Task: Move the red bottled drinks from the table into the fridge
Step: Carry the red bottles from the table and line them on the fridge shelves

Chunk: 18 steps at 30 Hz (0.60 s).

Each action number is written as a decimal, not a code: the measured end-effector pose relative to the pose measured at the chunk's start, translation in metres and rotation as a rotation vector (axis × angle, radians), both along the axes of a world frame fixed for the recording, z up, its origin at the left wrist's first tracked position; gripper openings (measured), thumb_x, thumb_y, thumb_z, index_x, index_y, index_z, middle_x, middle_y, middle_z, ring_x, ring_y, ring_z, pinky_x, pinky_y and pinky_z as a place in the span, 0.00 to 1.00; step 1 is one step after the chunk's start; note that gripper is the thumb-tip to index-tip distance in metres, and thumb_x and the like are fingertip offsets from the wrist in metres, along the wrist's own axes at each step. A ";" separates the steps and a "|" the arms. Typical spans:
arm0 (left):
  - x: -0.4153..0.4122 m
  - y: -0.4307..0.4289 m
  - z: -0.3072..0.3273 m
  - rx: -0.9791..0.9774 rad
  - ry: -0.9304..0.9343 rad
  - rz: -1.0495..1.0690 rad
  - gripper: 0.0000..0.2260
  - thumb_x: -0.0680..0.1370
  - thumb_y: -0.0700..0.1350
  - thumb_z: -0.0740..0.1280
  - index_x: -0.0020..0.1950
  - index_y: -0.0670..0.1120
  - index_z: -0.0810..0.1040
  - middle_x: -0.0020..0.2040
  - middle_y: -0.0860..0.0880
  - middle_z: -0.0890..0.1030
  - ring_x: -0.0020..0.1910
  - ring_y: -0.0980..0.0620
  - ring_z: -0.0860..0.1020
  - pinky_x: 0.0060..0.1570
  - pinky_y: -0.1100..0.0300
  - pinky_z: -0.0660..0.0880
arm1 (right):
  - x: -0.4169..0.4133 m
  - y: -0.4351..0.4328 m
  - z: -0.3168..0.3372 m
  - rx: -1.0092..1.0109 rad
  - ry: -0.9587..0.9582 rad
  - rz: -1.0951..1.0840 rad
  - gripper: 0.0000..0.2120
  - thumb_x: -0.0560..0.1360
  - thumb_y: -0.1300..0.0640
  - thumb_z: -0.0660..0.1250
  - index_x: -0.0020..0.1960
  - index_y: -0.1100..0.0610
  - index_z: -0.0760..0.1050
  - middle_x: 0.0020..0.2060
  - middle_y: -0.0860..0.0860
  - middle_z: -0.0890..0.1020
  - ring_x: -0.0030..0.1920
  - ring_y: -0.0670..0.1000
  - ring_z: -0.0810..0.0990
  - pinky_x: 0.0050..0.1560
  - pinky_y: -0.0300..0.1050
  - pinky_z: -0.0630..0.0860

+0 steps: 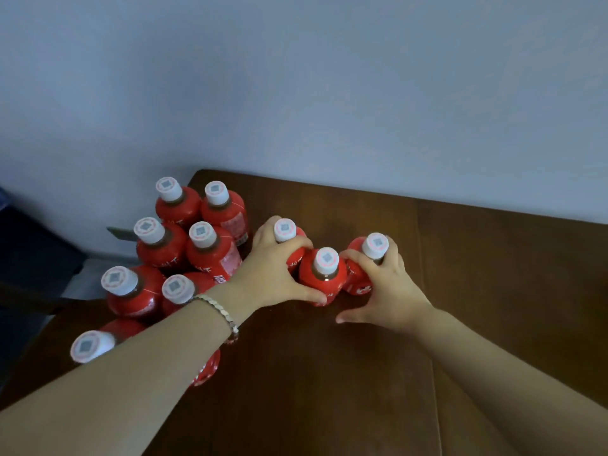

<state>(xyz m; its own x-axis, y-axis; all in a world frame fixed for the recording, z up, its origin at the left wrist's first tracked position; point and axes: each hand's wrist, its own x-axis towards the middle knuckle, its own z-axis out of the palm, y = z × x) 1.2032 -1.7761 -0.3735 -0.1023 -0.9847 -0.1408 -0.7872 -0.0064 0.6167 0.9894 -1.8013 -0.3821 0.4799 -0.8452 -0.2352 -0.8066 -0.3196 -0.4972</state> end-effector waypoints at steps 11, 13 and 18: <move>-0.033 0.086 -0.017 0.156 0.132 -0.281 0.41 0.58 0.57 0.80 0.61 0.78 0.59 0.61 0.65 0.17 0.72 0.51 0.29 0.73 0.55 0.49 | -0.046 0.089 -0.018 0.007 -0.184 0.081 0.53 0.54 0.39 0.79 0.63 0.20 0.44 0.64 0.36 0.20 0.68 0.35 0.27 0.70 0.40 0.52; -0.036 0.094 -0.026 0.121 0.122 -0.277 0.48 0.57 0.57 0.80 0.61 0.81 0.50 0.61 0.63 0.16 0.73 0.53 0.34 0.72 0.60 0.52 | -0.043 0.097 -0.027 0.010 -0.241 0.030 0.53 0.52 0.35 0.77 0.64 0.21 0.44 0.65 0.36 0.21 0.73 0.41 0.34 0.71 0.40 0.54; -0.039 0.093 -0.052 -0.112 0.204 -0.245 0.45 0.55 0.63 0.77 0.65 0.76 0.55 0.68 0.60 0.22 0.75 0.49 0.44 0.70 0.60 0.55 | -0.033 0.098 -0.046 -0.137 -0.371 -0.004 0.53 0.51 0.31 0.74 0.67 0.25 0.47 0.70 0.41 0.26 0.74 0.47 0.42 0.70 0.41 0.56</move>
